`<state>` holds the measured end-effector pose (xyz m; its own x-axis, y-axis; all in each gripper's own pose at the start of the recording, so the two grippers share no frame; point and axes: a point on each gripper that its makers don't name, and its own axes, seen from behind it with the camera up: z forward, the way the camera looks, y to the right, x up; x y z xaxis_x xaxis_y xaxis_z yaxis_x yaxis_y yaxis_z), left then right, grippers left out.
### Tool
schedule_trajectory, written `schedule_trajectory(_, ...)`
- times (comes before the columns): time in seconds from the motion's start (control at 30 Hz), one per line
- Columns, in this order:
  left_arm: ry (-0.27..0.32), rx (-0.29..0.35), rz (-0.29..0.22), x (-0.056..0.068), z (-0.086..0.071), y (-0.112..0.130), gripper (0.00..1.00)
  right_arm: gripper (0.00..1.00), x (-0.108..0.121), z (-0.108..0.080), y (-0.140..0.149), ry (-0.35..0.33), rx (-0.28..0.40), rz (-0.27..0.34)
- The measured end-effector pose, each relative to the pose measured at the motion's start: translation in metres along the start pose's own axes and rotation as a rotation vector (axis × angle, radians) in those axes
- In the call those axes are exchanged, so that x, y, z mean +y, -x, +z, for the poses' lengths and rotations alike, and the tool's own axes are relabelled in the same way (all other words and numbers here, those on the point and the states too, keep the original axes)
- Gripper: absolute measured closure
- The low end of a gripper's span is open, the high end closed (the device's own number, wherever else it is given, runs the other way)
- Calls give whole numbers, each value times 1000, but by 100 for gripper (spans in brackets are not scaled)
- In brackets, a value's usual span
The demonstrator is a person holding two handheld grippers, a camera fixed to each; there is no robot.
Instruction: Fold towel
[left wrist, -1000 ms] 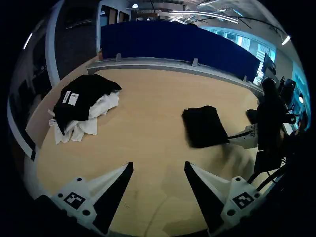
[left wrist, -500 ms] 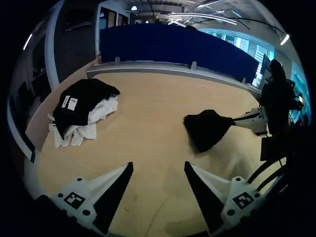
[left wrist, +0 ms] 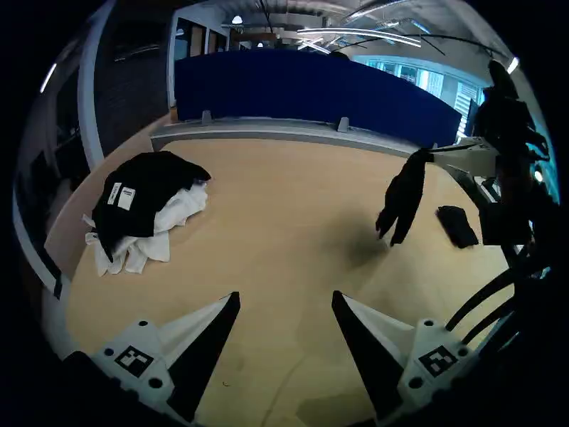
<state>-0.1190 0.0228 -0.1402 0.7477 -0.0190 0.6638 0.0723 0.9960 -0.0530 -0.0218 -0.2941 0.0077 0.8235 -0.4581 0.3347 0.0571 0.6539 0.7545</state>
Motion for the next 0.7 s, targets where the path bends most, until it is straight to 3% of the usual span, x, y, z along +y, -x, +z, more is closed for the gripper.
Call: schedule_trajectory(0.7, 25, 7, 9, 8, 0, -4, 4, 97, 33, -29, -18, 62, 31, 21)
